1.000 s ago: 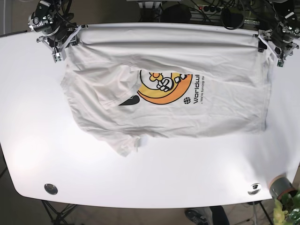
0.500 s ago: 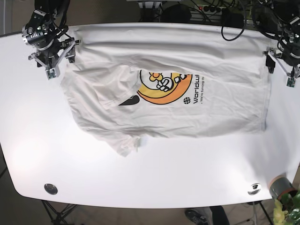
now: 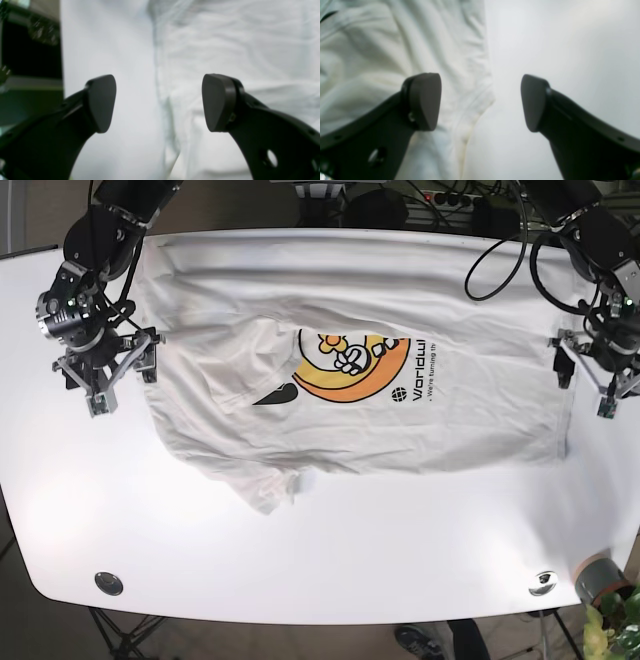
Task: Fold the T-shirt properly
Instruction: 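Open both grippers and release the shirt edge, then lower both grippers to the shirt middle and grasp the fabric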
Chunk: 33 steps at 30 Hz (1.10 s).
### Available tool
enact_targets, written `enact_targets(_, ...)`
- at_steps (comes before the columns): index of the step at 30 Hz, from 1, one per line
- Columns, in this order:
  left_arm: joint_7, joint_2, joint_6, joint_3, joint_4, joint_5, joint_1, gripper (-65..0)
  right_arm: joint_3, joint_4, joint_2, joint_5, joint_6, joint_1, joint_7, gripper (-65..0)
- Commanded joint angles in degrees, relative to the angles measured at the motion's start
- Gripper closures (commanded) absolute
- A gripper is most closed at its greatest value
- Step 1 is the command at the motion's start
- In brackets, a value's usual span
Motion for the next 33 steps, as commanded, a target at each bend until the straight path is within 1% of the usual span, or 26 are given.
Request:
enact_targets(1,-1.01,-0.79,0.14,1.87,-2.22,-0.35,-2.98,-50.4,-2.19,-2.33,1.91,1.15,0.31,3.46,1.25,-47.4)
enact_targets(3,-1.8,-0.79,0.14,3.19,-4.24,-0.35,-5.18,-50.4,-3.25,-5.05,2.53,1.15,0.31,6.27,1.25,-47.4)
enact_targets(5,-4.35,-0.79,0.14,4.77,-6.0,-0.35,-6.85,-50.4,-3.42,-8.13,2.53,1.06,0.31,9.79,1.34,-47.4)
enact_targets(6,-5.67,-0.79,0.98,5.57,-6.52,-0.35,-7.2,-50.4,-3.42,-9.27,2.62,0.97,0.04,11.1,1.34,-47.4)
enact_targets(8,-8.74,-0.79,5.02,7.59,-8.02,-0.35,-7.91,-50.4,-3.69,-12.35,3.5,-0.79,-1.01,14.36,1.51,-47.4)
enact_targets(9,-10.06,-0.79,6.78,8.64,-8.63,-0.35,-8.43,-50.4,-3.78,-13.85,3.58,-1.76,-1.19,15.85,1.69,-47.4)
enact_targets(10,-11.56,-0.79,9.15,9.87,-9.43,-0.35,-9.05,-50.4,-3.78,-15.87,3.5,-2.9,-1.19,18.05,2.39,-47.4)
enact_targets(13,-14.81,-0.88,14.16,12.95,-11.71,-0.35,-10.98,-50.4,-3.86,-22.9,3.5,-5.62,-1.1,23.15,5.29,-47.4)
enact_targets(16,-15.69,-0.96,17.59,13.83,-13.12,-0.35,-12.04,-50.4,-5.71,-29.76,3.67,-7.73,-1.1,27.37,8.02,-47.4)
enact_targets(18,-15.78,-0.88,19.52,13.92,-14.52,-0.35,-13.27,-50.4,-7.47,-35.74,3.76,-8.7,-1.19,29.83,11.27,-47.4)
enact_targets(21,-16.13,-0.79,21.28,13.92,-16.19,-0.35,-14.32,-50.4,-9.05,-44.0,3.85,-8.96,-1.45,32.91,16.02,-47.4)
enact_targets(25,-18.77,-0.79,23.31,13.92,-17.25,-0.35,-14.32,-50.4,-8.87,-53.14,3.85,-8.79,-1.54,36.16,19.27,-47.4)
enact_targets(30,-20.44,-0.79,23.66,14.01,-20.77,-0.35,-14.32,-50.4,-9.14,-56.92,3.23,-8.44,-1.54,37.39,20.77,-47.4)
enact_targets(33,-20.61,-1.23,23.66,13.83,-22.52,-0.35,-14.5,-50.4,-9.14,-57.1,1.39,-8.96,-1.63,37.13,20.85,-47.4)
